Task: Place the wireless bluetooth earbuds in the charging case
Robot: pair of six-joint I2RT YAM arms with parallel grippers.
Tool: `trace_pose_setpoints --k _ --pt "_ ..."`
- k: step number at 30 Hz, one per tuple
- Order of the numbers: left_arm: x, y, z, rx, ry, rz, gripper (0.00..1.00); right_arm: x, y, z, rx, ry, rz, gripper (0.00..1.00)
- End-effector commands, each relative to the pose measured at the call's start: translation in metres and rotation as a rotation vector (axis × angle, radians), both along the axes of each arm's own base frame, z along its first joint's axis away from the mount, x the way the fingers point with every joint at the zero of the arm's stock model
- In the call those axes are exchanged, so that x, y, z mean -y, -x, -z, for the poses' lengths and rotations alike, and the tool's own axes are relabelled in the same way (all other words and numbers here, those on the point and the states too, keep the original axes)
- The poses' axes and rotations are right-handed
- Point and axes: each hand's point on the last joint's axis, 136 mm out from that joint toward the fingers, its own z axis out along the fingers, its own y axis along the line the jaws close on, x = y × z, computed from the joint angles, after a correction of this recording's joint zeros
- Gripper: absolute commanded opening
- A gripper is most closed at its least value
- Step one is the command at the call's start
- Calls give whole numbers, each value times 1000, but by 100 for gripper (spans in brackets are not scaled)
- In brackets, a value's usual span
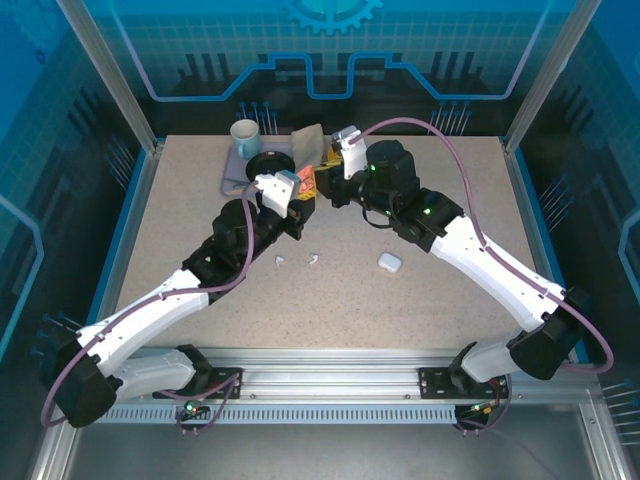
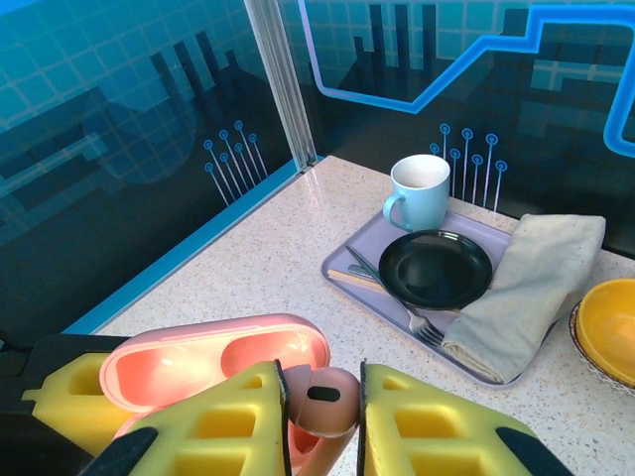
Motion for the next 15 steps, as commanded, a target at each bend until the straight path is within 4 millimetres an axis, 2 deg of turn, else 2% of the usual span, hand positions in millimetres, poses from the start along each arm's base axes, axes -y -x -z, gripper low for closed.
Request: trace_pose_setpoints --k 1,7,15 --pt "2 4 -13 49 18 15 0 5 2 -33 57 -76 -3 19" --pt "2 4 -10 43 14 13 0 11 7 -43 77 -91 6 19" --pt "4 4 -13 43 21 25 0 9 5 -43 73 -101 7 19"
